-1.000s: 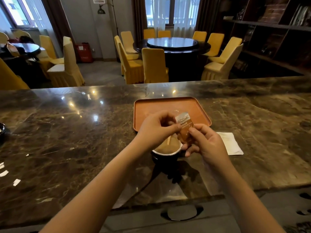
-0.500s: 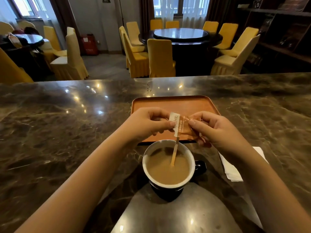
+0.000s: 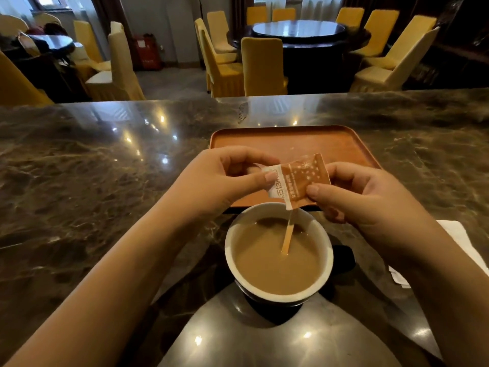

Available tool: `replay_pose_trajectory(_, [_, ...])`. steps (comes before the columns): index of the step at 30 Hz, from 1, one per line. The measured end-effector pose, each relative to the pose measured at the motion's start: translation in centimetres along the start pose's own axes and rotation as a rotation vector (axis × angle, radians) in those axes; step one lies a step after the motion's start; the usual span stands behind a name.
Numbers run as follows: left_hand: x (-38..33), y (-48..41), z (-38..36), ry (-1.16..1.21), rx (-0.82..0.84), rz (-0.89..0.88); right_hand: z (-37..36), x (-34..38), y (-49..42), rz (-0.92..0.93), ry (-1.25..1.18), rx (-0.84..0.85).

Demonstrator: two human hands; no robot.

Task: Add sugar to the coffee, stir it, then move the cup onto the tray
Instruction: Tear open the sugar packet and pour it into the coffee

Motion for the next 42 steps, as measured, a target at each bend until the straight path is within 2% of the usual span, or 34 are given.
replay_pose_trajectory(11, [0.6,0.7,-0.2,-0.152,-0.014,-0.029,-0.4,0.5,0.6,0.085,0.080,-0.035])
replay_pose_trajectory(27, [0.3,1.3,-0.5,-0.103,-0.036,-0.052,-0.7,0.5,0.8,0.097,0.011,-0.028])
replay_pose_trajectory(42, [-0.4,1.6,-1.0,-0.097,-0.043,-0.085,-0.6,0.9,0.8,0.165,0.143,-0.065])
Point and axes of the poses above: each hand's wrist, its own y-axis away from the middle knuckle, its own z-axis out of the back of the hand, x = y × z, the point moved 8 cm from there along -y, towards the middle knuckle, and after that the axes turned 3 degrees about z, right-handed, at the moved point
